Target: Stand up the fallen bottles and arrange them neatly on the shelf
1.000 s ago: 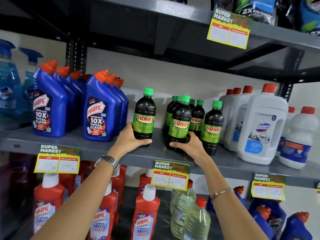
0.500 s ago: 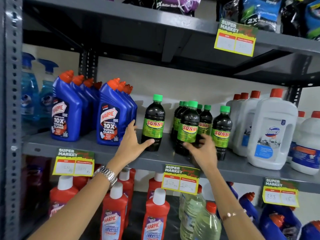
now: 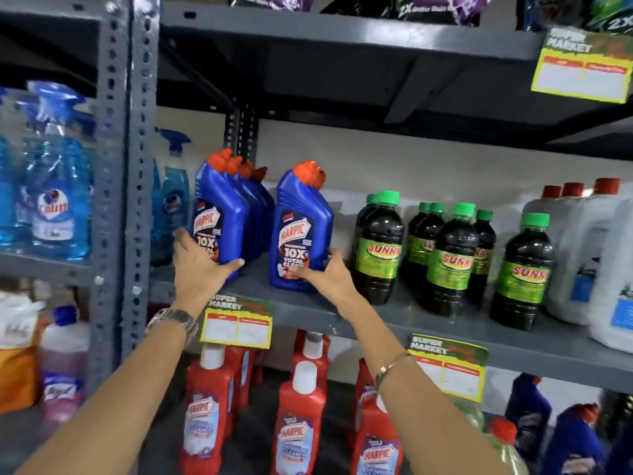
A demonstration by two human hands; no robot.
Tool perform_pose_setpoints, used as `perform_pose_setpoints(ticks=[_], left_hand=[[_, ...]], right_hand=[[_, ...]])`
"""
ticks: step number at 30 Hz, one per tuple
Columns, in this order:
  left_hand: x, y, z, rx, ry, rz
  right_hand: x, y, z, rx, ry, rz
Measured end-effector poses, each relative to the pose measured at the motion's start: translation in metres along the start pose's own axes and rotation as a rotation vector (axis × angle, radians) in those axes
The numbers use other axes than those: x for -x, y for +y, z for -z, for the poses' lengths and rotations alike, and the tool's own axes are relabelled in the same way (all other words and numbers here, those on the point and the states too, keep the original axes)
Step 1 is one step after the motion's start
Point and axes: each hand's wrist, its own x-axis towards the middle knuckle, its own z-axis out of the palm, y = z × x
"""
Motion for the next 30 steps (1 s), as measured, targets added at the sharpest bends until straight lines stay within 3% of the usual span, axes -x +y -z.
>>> perform_pose_setpoints(ticks=[5, 25, 28, 30], left_hand=[[-0.013, -0.010, 0.010, -0.036, -0.179, 0.039], [-0.008, -0.011, 0.012, 0.075, -0.193, 0.061], [0.004, 0.000, 0.006, 0.226, -0.070, 0.038], [0.021, 0.016, -0.001, 0.311, 0.187, -0.019]], right_hand=[[-0.007, 0.007, -0.005, -0.055, 0.029, 0.003], [0.001, 0.004, -0.004, -0.026, 0.027, 0.022], [0.013, 0.004, 0.005, -0.087, 0.145, 0.090], [0.025, 0.005, 0.017, -0.206, 0.291, 0.167]])
